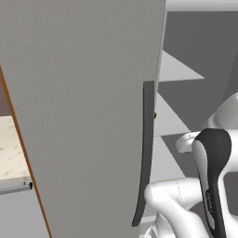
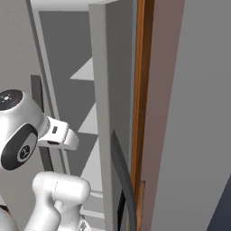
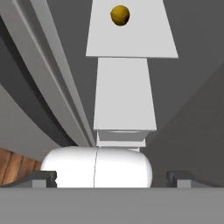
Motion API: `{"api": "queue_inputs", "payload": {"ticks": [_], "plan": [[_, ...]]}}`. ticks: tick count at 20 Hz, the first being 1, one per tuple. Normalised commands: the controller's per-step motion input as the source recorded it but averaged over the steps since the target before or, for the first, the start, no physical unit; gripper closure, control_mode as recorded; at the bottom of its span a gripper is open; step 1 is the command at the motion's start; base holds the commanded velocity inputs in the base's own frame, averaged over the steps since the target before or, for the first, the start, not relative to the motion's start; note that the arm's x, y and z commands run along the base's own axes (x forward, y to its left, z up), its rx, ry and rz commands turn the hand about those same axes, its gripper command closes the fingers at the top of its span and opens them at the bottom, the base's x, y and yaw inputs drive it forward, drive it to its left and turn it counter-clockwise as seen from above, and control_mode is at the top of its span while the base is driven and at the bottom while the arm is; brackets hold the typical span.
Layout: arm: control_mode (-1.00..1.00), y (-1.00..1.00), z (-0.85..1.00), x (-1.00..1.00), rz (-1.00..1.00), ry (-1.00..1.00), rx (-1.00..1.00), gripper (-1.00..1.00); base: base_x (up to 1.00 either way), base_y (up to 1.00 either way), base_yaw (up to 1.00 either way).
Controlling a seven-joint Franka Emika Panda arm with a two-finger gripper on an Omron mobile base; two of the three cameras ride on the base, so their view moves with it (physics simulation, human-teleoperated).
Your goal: Take the corn, carrot, and lemon from the freezer and place them in the bowl on the counter.
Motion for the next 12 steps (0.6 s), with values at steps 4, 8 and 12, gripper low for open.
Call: {"api": "queue_inputs", "payload": {"ticks": [4,8,12], "plan": [[1.00,0.00,0.00,0.00,0.00,0.00,0.00,-1.00,0.17,-0.34,0.00],[1.00,0.00,0.00,0.00,0.00,0.00,0.00,-1.00,0.28,-0.32,0.00],[-1.00,-0.12,0.00,0.20,0.00,0.00,0.02,-1.00,0.18,-0.16,0.00]]}}
